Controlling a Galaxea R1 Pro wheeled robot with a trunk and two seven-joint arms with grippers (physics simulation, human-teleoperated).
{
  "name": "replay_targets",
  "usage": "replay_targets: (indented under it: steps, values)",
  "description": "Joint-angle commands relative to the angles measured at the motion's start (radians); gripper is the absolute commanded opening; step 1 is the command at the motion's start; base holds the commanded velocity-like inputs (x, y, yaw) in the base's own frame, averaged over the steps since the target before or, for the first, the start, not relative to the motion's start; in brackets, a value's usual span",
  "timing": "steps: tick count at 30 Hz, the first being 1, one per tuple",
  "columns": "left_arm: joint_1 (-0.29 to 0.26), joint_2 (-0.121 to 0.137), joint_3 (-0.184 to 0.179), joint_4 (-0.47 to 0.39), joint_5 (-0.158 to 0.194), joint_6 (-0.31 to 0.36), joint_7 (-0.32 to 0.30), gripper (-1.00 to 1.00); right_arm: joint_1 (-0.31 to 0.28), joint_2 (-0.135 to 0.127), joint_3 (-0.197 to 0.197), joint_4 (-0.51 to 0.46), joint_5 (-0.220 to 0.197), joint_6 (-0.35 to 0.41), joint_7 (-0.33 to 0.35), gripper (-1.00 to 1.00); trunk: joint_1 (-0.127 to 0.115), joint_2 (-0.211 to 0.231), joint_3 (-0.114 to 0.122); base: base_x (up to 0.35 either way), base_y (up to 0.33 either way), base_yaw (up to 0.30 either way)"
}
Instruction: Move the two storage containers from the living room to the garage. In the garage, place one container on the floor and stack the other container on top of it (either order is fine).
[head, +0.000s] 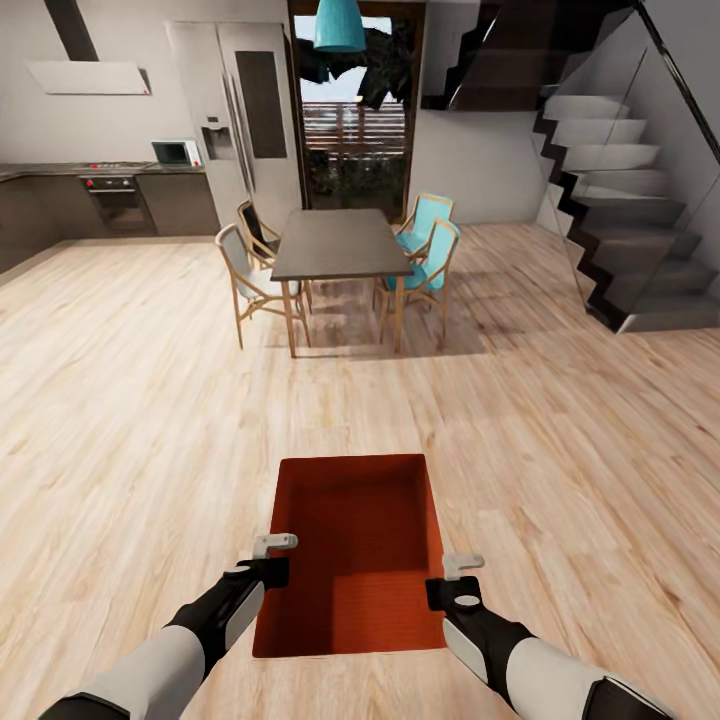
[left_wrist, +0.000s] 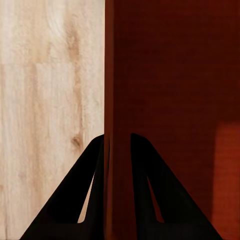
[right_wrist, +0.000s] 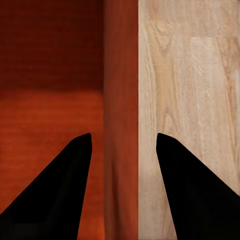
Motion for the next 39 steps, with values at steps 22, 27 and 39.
replay_targets:
  steps: [22,27,39]
  values:
    - [-0.001,0.013,-0.025,-0.008,0.004,0.004,0.014,-1.00,-0.001,-0.002,0.010,0.001,-0.033,-0.002,-0.007,-1.00,0.001,-0.002,-0.002,0.246,0.000,-0.086]
    - [-0.001,0.013,-0.025,-0.008,0.004,0.004,0.014,-1.00,-0.001,-0.003,0.010,0.001,-0.033,-0.002,-0.007,-1.00,0.001,-0.002,-0.002,0.002,0.000,-0.284]
    - [-0.001,0.013,-0.025,-0.008,0.004,0.004,0.014,-1.00,-0.001,-0.004,0.010,0.001,-0.033,-0.002,-0.007,-1.00,0.001,-0.002,-0.002,0.000,0.000,-0.285]
